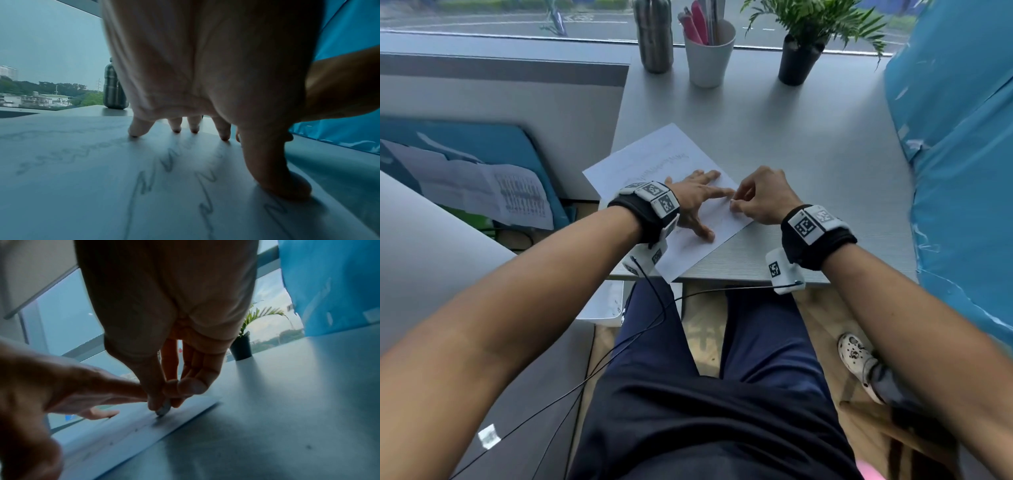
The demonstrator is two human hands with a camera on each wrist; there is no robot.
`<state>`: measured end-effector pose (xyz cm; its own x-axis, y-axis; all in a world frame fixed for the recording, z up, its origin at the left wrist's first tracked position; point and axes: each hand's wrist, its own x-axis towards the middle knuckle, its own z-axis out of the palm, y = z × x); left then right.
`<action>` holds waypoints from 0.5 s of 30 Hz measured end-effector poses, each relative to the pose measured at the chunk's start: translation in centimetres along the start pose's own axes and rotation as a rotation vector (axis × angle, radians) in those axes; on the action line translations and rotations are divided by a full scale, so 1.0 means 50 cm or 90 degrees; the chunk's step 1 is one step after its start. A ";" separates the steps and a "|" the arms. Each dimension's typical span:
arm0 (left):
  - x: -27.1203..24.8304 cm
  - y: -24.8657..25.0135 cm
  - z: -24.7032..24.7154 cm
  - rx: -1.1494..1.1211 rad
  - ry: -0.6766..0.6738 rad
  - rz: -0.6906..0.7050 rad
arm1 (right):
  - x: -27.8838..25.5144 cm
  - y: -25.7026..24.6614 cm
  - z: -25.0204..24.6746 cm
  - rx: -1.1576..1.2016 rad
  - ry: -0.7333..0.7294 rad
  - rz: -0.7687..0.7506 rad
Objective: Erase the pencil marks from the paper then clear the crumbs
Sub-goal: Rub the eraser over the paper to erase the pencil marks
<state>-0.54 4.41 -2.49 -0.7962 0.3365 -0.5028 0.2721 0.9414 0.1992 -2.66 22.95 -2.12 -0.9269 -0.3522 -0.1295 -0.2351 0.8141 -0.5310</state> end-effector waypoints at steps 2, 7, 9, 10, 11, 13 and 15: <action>0.000 0.004 -0.003 0.003 -0.004 -0.006 | 0.005 0.008 -0.011 0.017 0.023 0.028; -0.004 0.011 -0.005 0.006 0.001 -0.019 | -0.003 0.000 0.001 0.018 -0.010 0.016; -0.006 0.014 -0.005 0.002 0.001 -0.020 | 0.000 0.007 -0.005 0.034 0.000 0.038; -0.005 0.015 -0.005 -0.002 0.001 -0.022 | 0.002 0.012 -0.009 0.043 0.027 0.056; -0.005 0.016 -0.004 -0.004 0.002 -0.024 | 0.003 0.014 -0.009 0.046 0.048 0.063; -0.004 0.017 -0.004 -0.005 -0.002 -0.028 | -0.002 0.008 -0.001 0.035 0.025 0.042; -0.005 0.017 -0.005 -0.002 -0.004 -0.030 | -0.005 0.001 0.002 0.030 -0.011 0.024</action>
<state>-0.24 5.13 -2.01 -0.8046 0.2922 -0.5170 0.2329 0.9561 0.1780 -2.40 23.05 -2.21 -0.9295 -0.3304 -0.1638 -0.1864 0.8041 -0.5646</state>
